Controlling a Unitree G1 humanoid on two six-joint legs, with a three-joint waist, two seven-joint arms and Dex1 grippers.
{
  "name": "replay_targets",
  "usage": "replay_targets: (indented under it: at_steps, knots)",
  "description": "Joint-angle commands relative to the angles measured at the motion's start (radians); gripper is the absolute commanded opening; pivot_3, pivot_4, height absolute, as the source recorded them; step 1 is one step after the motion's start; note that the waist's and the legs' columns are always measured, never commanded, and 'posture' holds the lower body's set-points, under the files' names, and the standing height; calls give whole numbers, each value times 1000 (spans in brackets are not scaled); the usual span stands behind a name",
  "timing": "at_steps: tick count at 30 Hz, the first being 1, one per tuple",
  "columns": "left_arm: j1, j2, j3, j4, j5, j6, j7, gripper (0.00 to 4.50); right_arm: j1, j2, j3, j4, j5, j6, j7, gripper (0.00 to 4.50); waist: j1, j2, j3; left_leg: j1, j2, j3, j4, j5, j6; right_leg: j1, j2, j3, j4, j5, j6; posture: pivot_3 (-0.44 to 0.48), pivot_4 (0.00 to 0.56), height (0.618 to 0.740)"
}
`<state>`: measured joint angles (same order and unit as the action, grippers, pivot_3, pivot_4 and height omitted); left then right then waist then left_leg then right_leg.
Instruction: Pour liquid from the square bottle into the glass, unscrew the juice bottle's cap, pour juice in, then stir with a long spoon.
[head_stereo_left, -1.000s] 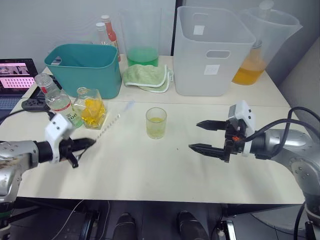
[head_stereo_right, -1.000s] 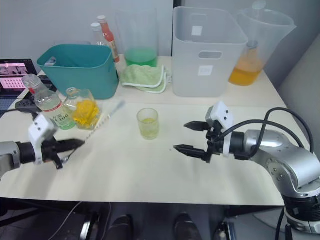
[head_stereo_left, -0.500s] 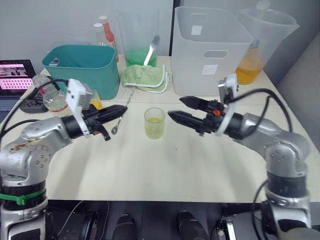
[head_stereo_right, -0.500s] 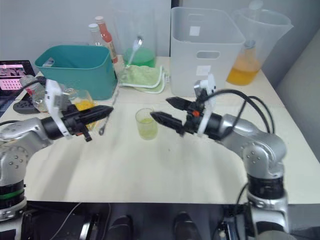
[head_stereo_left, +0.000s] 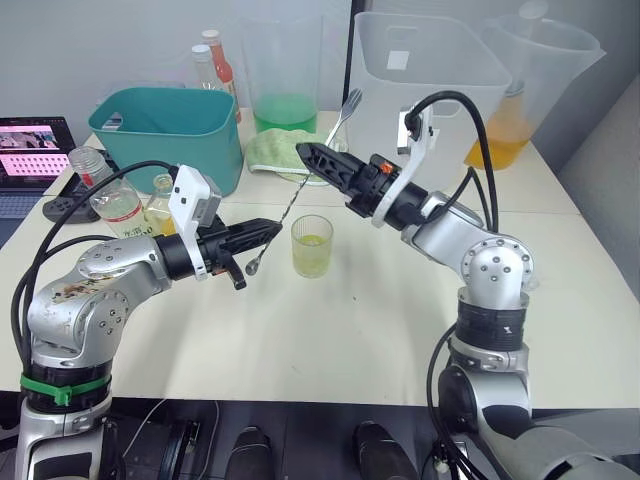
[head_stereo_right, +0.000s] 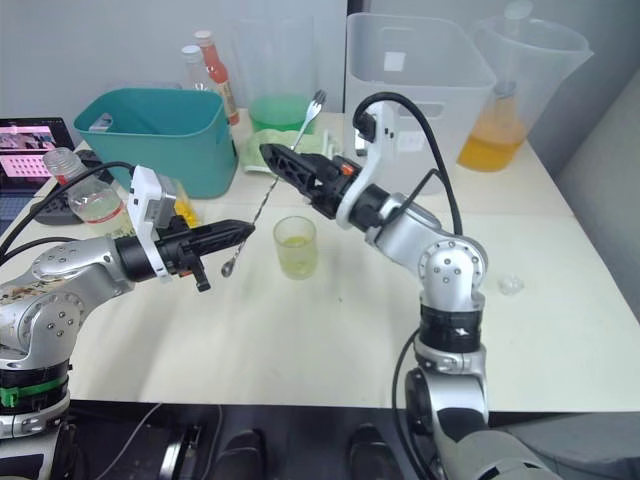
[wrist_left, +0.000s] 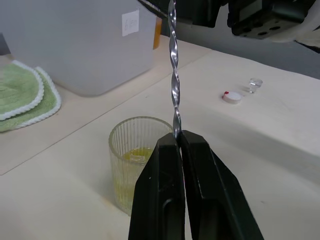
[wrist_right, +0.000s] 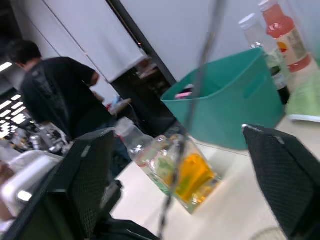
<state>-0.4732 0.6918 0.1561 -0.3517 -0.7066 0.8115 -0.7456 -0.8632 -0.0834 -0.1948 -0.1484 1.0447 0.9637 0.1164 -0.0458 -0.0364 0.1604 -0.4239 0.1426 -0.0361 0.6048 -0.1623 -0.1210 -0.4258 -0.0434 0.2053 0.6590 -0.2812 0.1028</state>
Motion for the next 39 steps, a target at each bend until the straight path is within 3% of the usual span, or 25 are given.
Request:
replay_targets:
  at_steps: [1,9,18,19,28,31,35,39]
  knots:
    - [-30,-8,1,-16,2,-24,9,0,-23,20,-19,-18,37,-18,-21,2748,0,0,0,0,0,0,0,0,0,0,0,0,0,0,0,0,150,717]
    - [-35,-16,-3,-16,0,-25,12,0,0,24,-20,-25,51,3,-48,15,-1,0,0,0,0,0,-1,0,0,0,0,0,0,0,0,0,150,717]
    - [-11,-5,5,-26,-1,-31,-1,0,1,-25,-29,-14,52,-6,-26,15,-1,0,0,0,0,0,-1,0,0,-1,0,0,-1,0,0,0,150,717]
    - [-4,0,12,-32,-2,-33,-3,643,0,-33,-32,-14,46,-16,-19,0,-1,0,0,0,0,0,-1,0,0,-1,0,0,-1,-1,0,0,150,717]
    - [98,80,124,-25,9,-102,-67,3525,-118,-230,-22,86,-39,-61,181,0,-5,2,1,-1,0,0,-2,0,0,-2,0,0,-2,-1,-1,0,150,717]
    - [150,108,148,-8,30,-142,-88,4477,-186,-244,-13,158,-71,-88,238,0,-15,3,2,-1,0,0,-4,0,0,-3,0,0,-2,-1,-1,0,150,717]
    - [233,103,173,-17,53,-185,-77,4477,-281,-264,51,235,-160,-138,356,0,-22,4,3,-2,0,0,-6,0,0,-4,0,0,-3,-2,-2,0,150,717]
    - [296,83,171,-60,48,-201,-57,4477,-279,-302,164,265,-311,-216,469,0,-22,4,3,-2,0,0,-8,0,0,-6,0,0,-3,-2,-2,0,150,717]
